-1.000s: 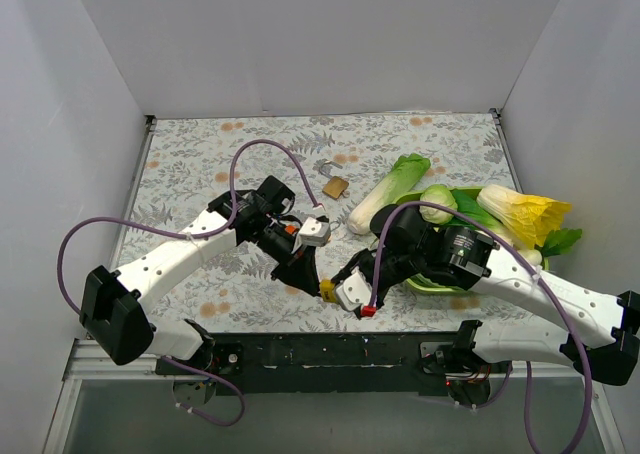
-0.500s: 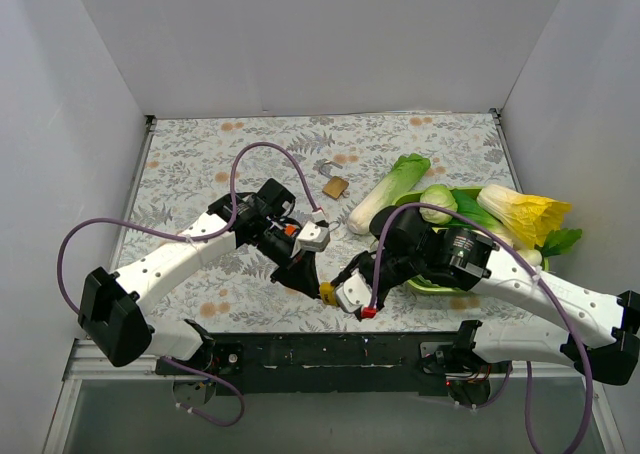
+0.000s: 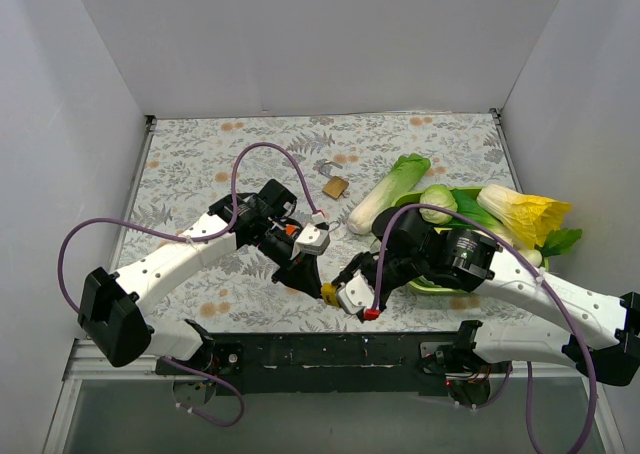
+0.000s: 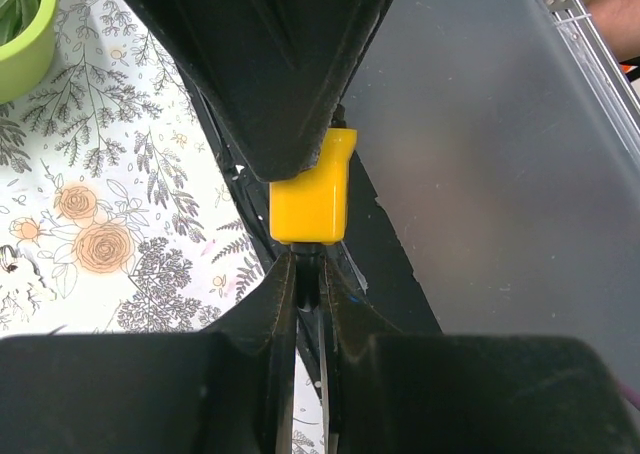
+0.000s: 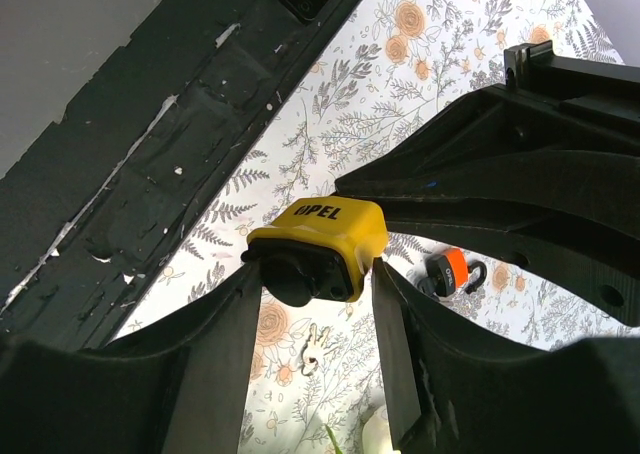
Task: Lock with the key
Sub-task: Adjust the lock, then place the lock at the center of the board.
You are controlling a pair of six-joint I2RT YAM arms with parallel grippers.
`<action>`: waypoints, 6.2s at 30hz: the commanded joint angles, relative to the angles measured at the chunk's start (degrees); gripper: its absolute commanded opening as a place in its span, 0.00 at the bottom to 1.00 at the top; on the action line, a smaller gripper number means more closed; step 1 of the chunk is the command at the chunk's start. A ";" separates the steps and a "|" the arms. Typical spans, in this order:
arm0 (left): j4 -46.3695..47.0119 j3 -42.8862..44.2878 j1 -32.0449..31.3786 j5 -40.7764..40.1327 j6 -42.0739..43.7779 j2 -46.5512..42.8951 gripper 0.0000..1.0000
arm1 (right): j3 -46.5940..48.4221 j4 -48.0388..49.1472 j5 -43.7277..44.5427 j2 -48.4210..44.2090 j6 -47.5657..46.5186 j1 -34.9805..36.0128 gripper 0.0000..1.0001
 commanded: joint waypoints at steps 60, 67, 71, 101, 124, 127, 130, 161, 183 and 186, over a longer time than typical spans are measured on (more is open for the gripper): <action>22.24 -5.10 10.62 9.92 -58.59 7.03 0.00 | 7.90 -0.89 23.20 9.63 21.49 5.36 0.92; 22.24 -5.62 10.62 10.36 -58.06 6.59 0.00 | 5.61 2.99 27.86 11.38 19.65 5.63 0.92; 22.68 -6.67 10.53 10.62 -58.41 6.07 0.00 | 4.99 4.04 29.54 11.91 18.59 5.72 0.92; 26.55 -12.65 18.07 9.65 -61.58 0.71 0.66 | 4.98 6.15 30.33 16.04 24.46 2.65 0.01; 44.75 -10.81 42.43 -44.05 -77.22 -17.49 0.98 | 10.53 12.04 39.21 36.51 94.87 -10.19 0.01; 45.44 -11.07 42.43 -44.93 -77.05 -18.10 0.98 | 8.51 14.49 37.27 38.10 98.03 -10.19 0.01; 46.68 -11.77 42.43 -45.28 -76.70 -18.72 0.98 | 7.54 15.12 35.26 40.03 100.75 -10.19 0.01; 45.10 -11.77 42.43 -40.71 -72.75 -11.87 0.98 | 5.96 16.26 39.20 48.56 103.67 -10.63 0.56; 21.05 1.72 44.19 -15.41 -20.49 2.00 0.98 | 8.50 20.03 39.65 35.39 89.71 -14.05 0.79; 8.39 10.51 44.11 -11.36 -2.30 10.50 0.98 | 8.07 23.80 33.79 32.06 83.82 -15.90 0.84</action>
